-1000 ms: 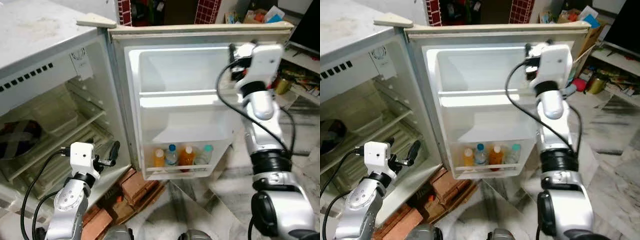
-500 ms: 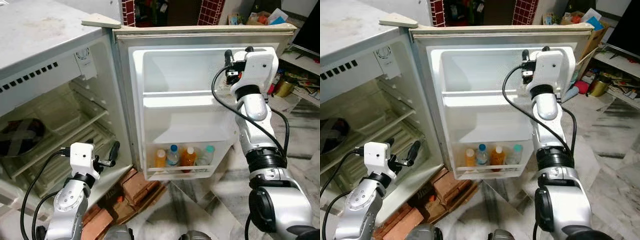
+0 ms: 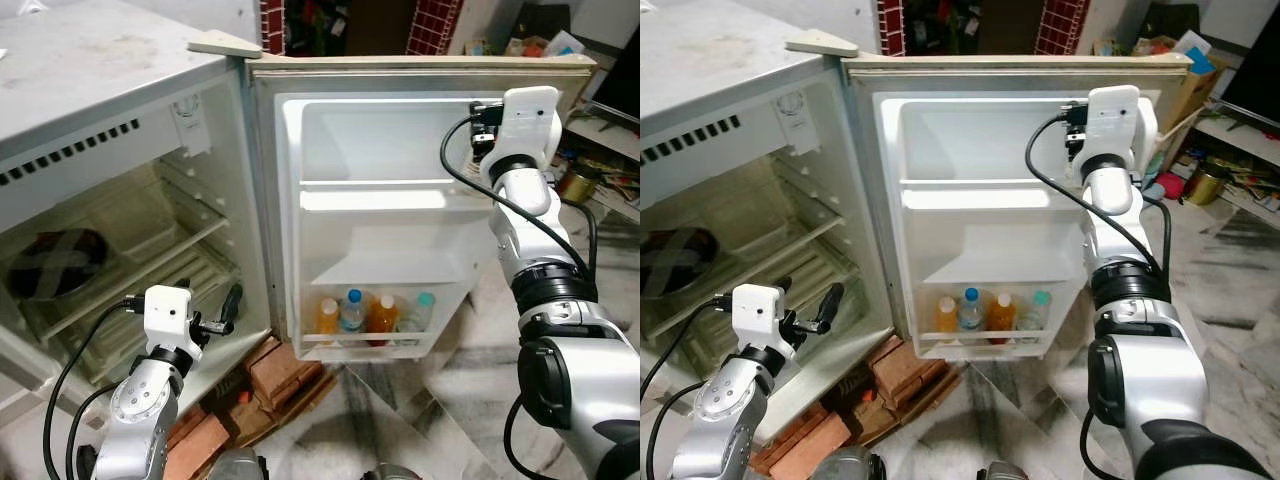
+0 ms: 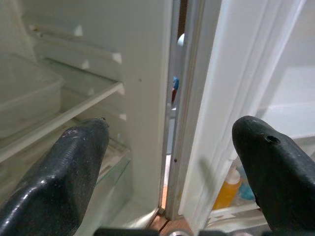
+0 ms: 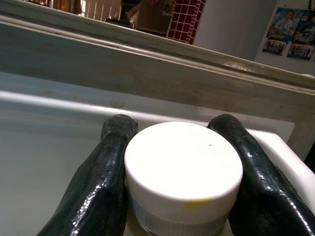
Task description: Restocking fridge
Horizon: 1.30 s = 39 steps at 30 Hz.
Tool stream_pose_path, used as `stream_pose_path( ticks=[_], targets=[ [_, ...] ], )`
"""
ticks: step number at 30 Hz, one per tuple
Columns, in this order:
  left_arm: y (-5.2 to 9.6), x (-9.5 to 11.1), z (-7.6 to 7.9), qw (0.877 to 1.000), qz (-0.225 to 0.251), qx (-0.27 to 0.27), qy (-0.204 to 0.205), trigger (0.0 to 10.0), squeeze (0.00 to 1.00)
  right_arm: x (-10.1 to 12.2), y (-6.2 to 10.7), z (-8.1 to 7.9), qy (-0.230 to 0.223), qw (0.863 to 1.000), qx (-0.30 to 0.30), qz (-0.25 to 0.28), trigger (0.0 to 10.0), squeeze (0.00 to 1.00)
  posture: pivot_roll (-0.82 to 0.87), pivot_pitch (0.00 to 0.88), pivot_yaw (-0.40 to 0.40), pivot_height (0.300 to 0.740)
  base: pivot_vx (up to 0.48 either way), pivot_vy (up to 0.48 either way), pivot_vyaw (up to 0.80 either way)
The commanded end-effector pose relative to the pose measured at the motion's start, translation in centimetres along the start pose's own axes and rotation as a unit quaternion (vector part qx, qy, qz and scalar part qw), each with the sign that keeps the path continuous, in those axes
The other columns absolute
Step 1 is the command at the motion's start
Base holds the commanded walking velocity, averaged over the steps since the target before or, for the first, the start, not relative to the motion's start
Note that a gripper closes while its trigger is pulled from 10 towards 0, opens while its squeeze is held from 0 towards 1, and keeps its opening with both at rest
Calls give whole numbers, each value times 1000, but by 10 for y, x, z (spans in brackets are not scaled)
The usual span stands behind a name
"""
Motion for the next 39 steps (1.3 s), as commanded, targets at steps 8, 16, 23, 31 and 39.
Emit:
stream_pose_path(
  ticks=[8,16,23,31,39],
  targets=[
    [-2,1,-1,1000,-7,0,-11,10000,0,-30,7,23,-8,996,-58,-65,10000,1000,85,25,-8,740,0,0,0],
    [0,-4,-3,1000,-18,2,-15,10000,0,-4,2,34,-11,996,-83,2,10000,1000,92,8,-15,740,0,0,0],
    [0,-5,-4,1000,-19,6,-13,10000,0,15,7,36,-8,995,-81,61,10000,1000,98,0,-23,740,0,0,0],
    [1,-7,-4,1000,-21,13,-14,10000,0,9,36,40,22,991,-95,89,10000,1000,97,0,-29,740,0,0,0],
    [0,-7,-5,999,-21,13,-21,10000,0,-8,70,26,29,994,-79,73,10000,1000,85,0,-28,740,0,0,0]
  ],
)
Point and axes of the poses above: a point about 5 cm out from each wrist's last joint towards the gripper, its own y axis pointing back from the gripper into the wrist, its own x axis along the axis of the wrist's last joint, z = x × y, the point moved 1 cm from there along -y, pointing out of the wrist towards the gripper, and after that the axes turned 13 degrees about y, right-handed, at the moved point
